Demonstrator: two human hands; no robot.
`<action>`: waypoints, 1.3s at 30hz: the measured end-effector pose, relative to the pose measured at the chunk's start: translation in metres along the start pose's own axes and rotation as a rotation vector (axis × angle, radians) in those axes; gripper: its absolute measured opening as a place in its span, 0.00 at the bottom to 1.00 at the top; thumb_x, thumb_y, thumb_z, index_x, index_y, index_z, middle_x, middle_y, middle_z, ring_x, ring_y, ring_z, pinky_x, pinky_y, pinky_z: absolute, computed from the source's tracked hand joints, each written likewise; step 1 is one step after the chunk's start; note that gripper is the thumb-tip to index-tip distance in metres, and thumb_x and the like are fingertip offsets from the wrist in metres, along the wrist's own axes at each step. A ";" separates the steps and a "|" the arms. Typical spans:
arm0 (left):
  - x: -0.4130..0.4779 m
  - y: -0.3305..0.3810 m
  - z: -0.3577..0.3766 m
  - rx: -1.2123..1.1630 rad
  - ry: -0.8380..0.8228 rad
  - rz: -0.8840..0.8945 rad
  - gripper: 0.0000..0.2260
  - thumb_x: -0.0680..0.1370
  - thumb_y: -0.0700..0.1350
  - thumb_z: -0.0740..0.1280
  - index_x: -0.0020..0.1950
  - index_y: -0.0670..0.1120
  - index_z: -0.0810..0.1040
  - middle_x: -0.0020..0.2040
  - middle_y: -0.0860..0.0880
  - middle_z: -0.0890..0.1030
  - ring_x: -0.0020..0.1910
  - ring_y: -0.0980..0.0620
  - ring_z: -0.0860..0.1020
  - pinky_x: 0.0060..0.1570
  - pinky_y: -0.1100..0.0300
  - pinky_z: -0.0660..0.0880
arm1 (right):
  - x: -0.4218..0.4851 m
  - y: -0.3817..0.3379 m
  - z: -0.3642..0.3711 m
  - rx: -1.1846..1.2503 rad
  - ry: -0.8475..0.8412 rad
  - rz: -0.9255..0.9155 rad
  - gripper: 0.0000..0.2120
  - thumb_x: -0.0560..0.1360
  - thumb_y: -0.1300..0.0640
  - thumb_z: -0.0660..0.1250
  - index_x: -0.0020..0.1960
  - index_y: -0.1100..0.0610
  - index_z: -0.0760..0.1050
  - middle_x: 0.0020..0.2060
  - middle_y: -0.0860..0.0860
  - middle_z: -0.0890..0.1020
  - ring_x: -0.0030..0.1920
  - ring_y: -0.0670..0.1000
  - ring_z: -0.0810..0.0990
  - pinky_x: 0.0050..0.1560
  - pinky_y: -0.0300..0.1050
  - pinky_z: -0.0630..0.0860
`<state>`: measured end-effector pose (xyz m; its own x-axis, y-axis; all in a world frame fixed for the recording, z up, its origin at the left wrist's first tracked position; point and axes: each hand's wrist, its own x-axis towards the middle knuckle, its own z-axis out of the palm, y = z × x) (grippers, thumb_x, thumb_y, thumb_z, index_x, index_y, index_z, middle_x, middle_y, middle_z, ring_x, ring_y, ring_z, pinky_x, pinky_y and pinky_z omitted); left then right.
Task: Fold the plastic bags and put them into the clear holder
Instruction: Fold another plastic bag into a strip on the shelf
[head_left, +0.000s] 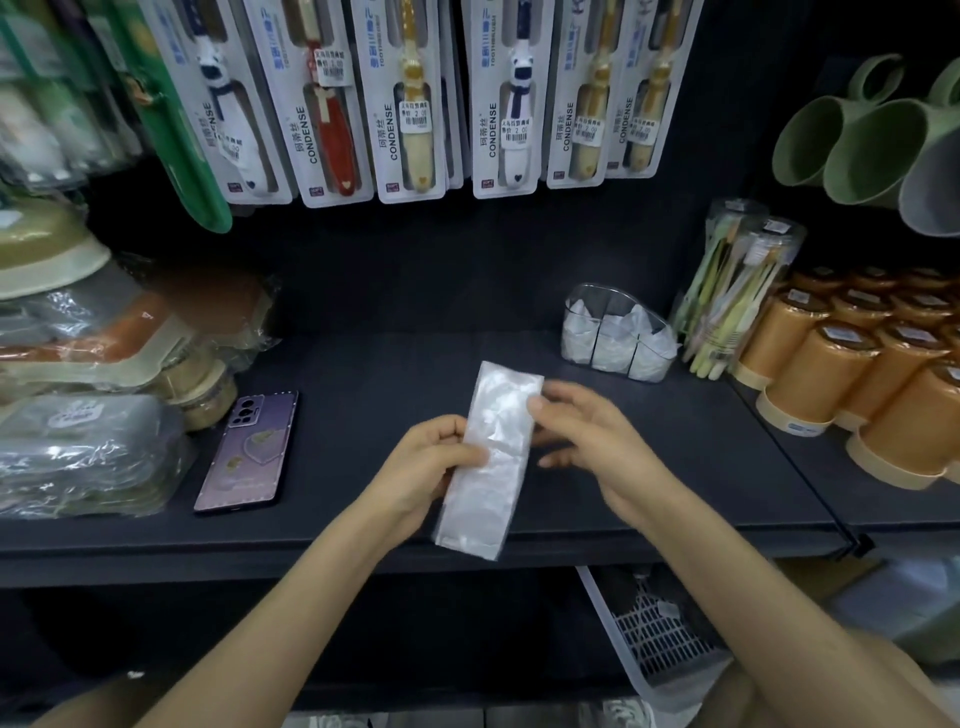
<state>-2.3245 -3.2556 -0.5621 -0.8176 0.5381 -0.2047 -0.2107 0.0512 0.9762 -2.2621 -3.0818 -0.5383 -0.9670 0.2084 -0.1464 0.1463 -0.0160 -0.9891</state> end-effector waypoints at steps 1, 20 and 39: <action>-0.002 -0.001 0.002 -0.048 0.021 -0.009 0.04 0.75 0.32 0.65 0.46 0.39 0.78 0.43 0.44 0.83 0.43 0.47 0.82 0.47 0.54 0.78 | -0.004 0.006 0.003 0.001 -0.032 0.048 0.15 0.75 0.53 0.69 0.60 0.56 0.76 0.48 0.53 0.85 0.45 0.50 0.83 0.41 0.43 0.78; -0.014 0.005 -0.014 -0.368 -0.042 -0.161 0.14 0.71 0.48 0.64 0.47 0.39 0.80 0.45 0.41 0.83 0.42 0.44 0.82 0.44 0.51 0.79 | -0.008 0.019 0.022 0.099 0.004 -0.226 0.10 0.74 0.71 0.66 0.40 0.59 0.81 0.36 0.48 0.83 0.37 0.45 0.80 0.36 0.37 0.76; 0.037 0.010 0.017 0.481 -0.073 0.221 0.08 0.70 0.35 0.75 0.43 0.44 0.79 0.37 0.51 0.79 0.36 0.57 0.76 0.40 0.67 0.76 | 0.014 0.028 -0.036 -0.162 0.114 -0.110 0.04 0.72 0.62 0.73 0.39 0.60 0.82 0.36 0.54 0.84 0.39 0.47 0.80 0.46 0.42 0.77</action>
<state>-2.3477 -3.2210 -0.5588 -0.7719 0.6357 -0.0014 0.2459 0.3006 0.9215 -2.2637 -3.0438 -0.5675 -0.9506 0.3093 -0.0257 0.0815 0.1688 -0.9823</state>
